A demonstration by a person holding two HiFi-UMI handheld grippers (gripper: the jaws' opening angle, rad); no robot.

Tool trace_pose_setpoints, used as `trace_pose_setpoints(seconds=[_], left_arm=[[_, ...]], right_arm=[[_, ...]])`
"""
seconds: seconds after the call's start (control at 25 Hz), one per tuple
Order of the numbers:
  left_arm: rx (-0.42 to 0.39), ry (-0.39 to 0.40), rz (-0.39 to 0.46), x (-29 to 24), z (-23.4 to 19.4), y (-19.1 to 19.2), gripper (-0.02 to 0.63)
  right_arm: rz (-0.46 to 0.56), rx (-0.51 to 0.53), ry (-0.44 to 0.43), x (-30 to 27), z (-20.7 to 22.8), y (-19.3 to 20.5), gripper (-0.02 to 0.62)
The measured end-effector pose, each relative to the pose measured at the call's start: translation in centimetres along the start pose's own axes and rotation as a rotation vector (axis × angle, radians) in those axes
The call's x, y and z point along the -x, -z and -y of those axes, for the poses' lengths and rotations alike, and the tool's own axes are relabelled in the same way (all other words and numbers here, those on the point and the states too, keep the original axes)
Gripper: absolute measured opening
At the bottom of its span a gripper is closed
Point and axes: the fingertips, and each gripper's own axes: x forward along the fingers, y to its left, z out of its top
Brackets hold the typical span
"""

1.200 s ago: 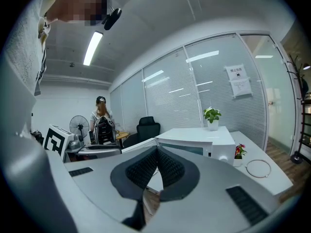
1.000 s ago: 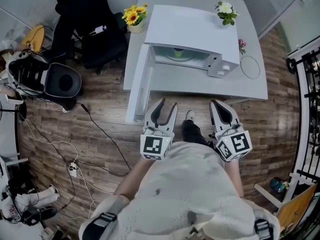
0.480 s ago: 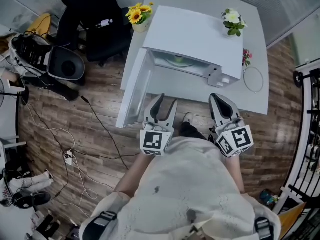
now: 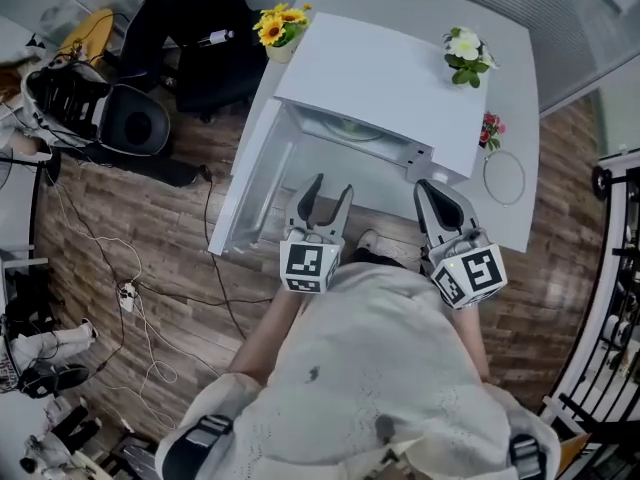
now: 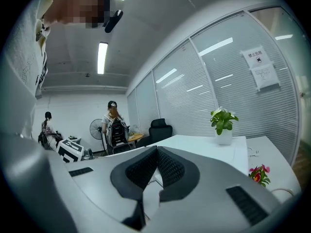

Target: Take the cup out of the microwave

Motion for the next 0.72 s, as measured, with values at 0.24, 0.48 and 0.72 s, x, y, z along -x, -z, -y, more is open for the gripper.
trace_pose_setpoints(seconds=[0.24, 0.48, 0.72], left_arm=[[0.009, -0.027, -0.035, -3.1, -0.7, 2.4, 0.232], [-0.010, -0.048, -0.073, -7.4, -2.9, 5.3, 0.249], [-0.009, -0.044, -0.125, -11.0, -4.6, 8.1, 0.261]], right_arm=[[0.000, 0.003, -0.002, 0.4, 1.2, -0.2, 0.009], [-0.028, 0.004, 0.034, -0.5, 3.1, 0.6, 0.009], [-0.081, 0.022, 0.041, -3.1, 3.7, 0.6, 0.009]])
